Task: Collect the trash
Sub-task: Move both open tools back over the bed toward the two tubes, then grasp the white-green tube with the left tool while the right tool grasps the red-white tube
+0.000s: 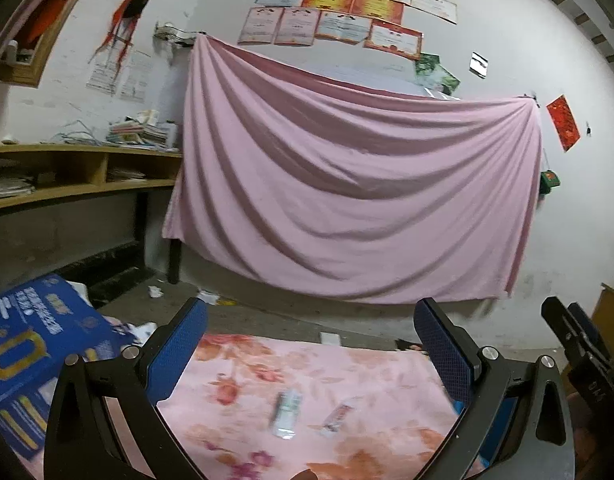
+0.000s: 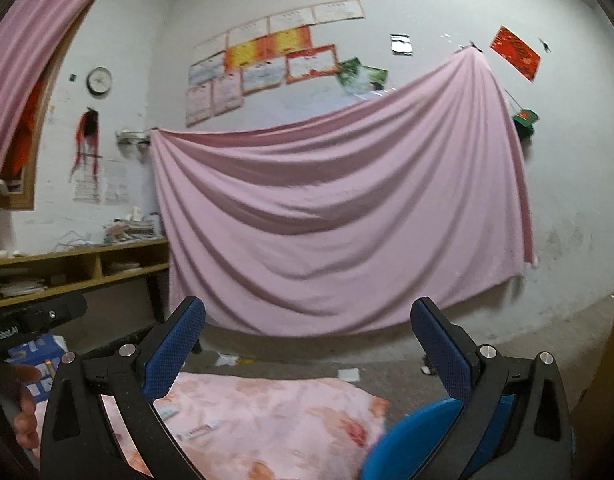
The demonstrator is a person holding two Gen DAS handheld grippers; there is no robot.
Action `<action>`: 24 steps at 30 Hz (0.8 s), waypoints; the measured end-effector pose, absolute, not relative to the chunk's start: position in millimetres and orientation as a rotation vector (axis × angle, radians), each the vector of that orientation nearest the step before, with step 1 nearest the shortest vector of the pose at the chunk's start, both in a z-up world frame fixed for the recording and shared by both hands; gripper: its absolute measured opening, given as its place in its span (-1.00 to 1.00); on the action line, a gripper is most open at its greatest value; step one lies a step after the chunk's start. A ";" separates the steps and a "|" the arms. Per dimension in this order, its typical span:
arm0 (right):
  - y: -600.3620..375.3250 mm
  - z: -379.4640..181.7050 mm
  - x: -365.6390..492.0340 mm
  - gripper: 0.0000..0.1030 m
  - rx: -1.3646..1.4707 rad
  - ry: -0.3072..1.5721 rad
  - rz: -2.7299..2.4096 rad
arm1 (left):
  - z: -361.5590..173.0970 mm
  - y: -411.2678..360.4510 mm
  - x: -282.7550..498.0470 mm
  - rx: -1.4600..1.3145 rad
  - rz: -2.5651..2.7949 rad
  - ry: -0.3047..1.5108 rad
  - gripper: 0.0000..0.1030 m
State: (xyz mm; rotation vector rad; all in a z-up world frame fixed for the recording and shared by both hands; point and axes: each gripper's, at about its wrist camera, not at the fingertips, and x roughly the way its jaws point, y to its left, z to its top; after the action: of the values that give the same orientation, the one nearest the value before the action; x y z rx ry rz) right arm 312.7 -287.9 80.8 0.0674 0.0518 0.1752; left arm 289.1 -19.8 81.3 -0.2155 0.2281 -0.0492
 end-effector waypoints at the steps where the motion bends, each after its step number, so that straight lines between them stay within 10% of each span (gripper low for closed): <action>1: -281.8 80.7 313.7 1.00 0.059 0.046 0.182 | 80.2 -16.0 288.7 -0.214 -0.044 0.228 0.96; 24: -201.4 49.9 347.2 1.00 -0.133 0.142 0.273 | 32.6 15.2 323.7 -0.112 -0.066 0.386 0.96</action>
State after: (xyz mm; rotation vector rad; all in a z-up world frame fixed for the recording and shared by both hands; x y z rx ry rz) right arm 347.2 -201.4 49.9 -0.1330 0.1418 0.2725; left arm 323.7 15.2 32.6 -0.1123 0.3862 -0.0660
